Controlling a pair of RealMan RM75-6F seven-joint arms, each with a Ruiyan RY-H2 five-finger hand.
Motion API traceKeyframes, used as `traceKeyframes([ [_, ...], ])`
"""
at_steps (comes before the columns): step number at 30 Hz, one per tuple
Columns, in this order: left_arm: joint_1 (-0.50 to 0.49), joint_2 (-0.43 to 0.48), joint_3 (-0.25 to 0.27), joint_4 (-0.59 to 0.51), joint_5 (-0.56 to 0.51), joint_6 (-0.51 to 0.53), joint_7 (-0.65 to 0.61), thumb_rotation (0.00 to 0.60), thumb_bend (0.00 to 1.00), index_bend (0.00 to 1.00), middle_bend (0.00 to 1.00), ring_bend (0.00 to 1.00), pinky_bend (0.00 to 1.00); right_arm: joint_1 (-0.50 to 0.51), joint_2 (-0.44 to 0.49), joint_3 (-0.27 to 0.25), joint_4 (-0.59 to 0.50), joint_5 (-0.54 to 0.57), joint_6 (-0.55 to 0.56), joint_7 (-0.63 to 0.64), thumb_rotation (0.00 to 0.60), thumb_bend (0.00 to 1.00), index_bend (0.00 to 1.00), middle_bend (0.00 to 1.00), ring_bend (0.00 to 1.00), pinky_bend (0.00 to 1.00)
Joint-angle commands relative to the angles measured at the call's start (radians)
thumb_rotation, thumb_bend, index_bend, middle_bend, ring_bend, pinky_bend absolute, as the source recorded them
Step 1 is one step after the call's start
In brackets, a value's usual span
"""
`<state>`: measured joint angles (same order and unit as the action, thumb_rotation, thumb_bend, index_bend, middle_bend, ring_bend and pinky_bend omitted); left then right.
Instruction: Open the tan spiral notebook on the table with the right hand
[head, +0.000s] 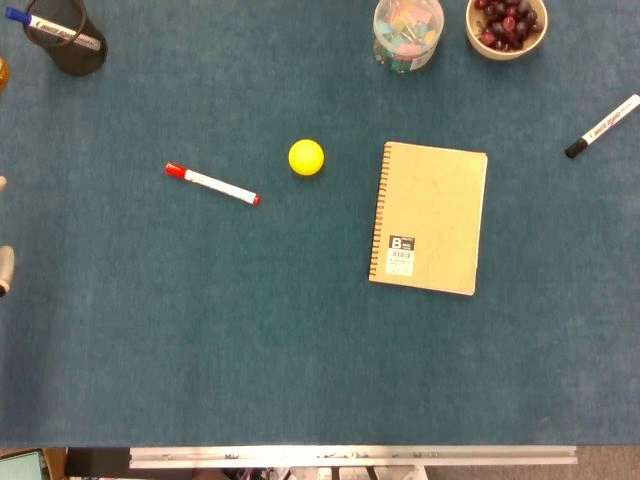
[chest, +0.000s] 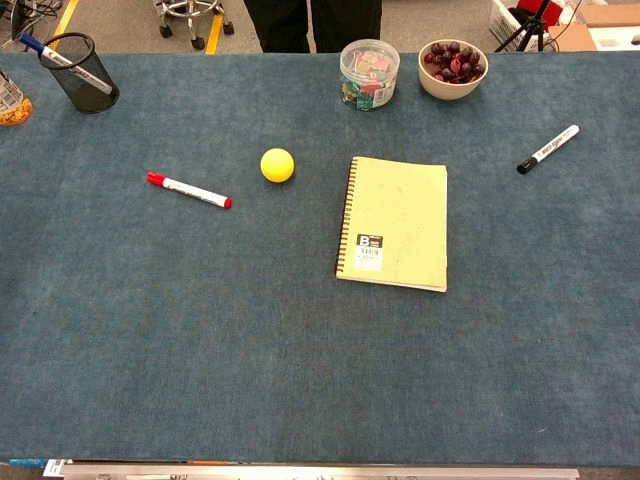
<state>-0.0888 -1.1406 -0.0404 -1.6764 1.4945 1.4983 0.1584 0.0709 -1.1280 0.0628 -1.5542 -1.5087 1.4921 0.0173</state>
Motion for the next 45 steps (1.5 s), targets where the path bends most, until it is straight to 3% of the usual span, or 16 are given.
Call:
traceKeyframes([
  [1,-0.001,-0.003,0.004,-0.003,0.002,-0.005,0.008,0.6,0.4,0.15,0.13,0.14,0.2,0.002,0.001,-0.001,0.0,-0.001,-0.005,0.006,0.6,0.23,0.15,0.21,0.13,0.09],
  [10,-0.007,-0.006,0.001,-0.008,0.007,-0.008,0.014,0.6,0.4,0.15,0.13,0.14,0.2,0.039,0.006,-0.01,0.001,-0.076,-0.02,0.048,0.6,0.23,0.15,0.21,0.13,0.09],
  [16,-0.013,-0.004,0.005,-0.006,0.011,-0.021,0.011,0.6,0.4,0.15,0.13,0.14,0.2,0.101,-0.013,-0.025,0.027,-0.194,-0.042,-0.013,0.6,0.17,0.21,0.22,0.13,0.09],
  [20,-0.013,0.0,0.006,0.0,0.008,-0.023,-0.002,0.6,0.4,0.15,0.13,0.14,0.2,0.159,-0.023,-0.033,0.031,-0.255,-0.097,-0.072,0.6,0.12,0.25,0.25,0.13,0.09],
  [28,-0.005,0.006,0.017,0.018,-0.004,-0.034,-0.029,0.6,0.4,0.15,0.13,0.14,0.2,0.281,-0.103,-0.043,0.067,-0.311,-0.244,-0.144,0.6,0.12,0.28,0.26,0.13,0.09],
  [33,0.001,0.014,0.024,0.025,-0.012,-0.041,-0.042,0.6,0.4,0.15,0.13,0.14,0.2,0.344,-0.185,-0.05,0.13,-0.318,-0.319,-0.15,0.6,0.2,0.29,0.27,0.13,0.09],
  [45,0.001,0.013,0.037,0.044,-0.032,-0.076,-0.06,0.6,0.4,0.16,0.13,0.14,0.2,0.427,-0.409,-0.07,0.422,-0.322,-0.343,-0.072,0.6,0.21,0.36,0.32,0.16,0.14],
])
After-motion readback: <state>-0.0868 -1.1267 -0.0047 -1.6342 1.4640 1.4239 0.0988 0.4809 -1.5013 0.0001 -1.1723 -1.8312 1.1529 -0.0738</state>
